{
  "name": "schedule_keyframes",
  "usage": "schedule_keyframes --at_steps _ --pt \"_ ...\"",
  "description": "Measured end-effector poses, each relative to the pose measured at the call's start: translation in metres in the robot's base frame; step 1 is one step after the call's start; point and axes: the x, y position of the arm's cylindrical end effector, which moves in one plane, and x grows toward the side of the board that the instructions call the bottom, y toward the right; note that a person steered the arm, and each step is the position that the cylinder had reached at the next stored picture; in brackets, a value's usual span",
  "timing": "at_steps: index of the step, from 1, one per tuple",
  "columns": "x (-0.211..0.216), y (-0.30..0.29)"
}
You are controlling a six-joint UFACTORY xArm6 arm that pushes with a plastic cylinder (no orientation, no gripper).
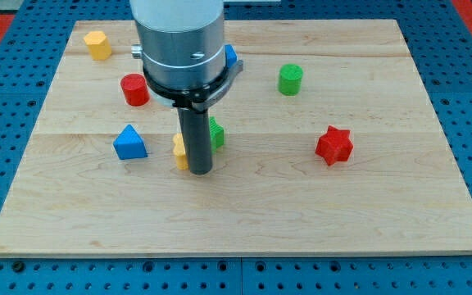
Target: Slide the green star left a bit
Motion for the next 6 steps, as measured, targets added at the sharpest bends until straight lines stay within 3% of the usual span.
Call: schedule_keyframes --at_steps 2,4,6 --pt "0.016 0.021" --pt "-0.032 0.048" --pt "-0.038 0.026"
